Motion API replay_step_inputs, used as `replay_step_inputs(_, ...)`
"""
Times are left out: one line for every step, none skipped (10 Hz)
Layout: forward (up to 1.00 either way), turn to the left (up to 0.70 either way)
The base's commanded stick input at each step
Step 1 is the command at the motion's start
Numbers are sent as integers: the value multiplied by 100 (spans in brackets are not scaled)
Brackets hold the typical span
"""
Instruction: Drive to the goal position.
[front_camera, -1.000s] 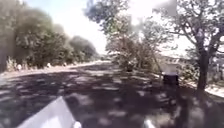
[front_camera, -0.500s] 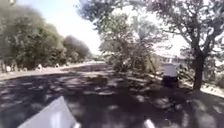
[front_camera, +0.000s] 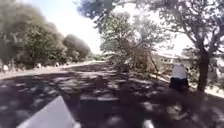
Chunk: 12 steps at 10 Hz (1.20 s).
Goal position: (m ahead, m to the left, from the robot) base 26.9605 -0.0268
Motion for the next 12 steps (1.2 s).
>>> replay_step_inputs(50, 0)
replay_step_inputs(50, 0)
replay_step_inputs(50, 0)
replay_step_inputs(50, 0)
replay_step_inputs(50, 0)
replay_step_inputs(50, 0)
replay_step_inputs(50, 0)
replay_step_inputs(50, 0)
replay_step_inputs(50, 0)
replay_step_inputs(50, 0)
replay_step_inputs(50, 0)
replay_step_inputs(50, 0)
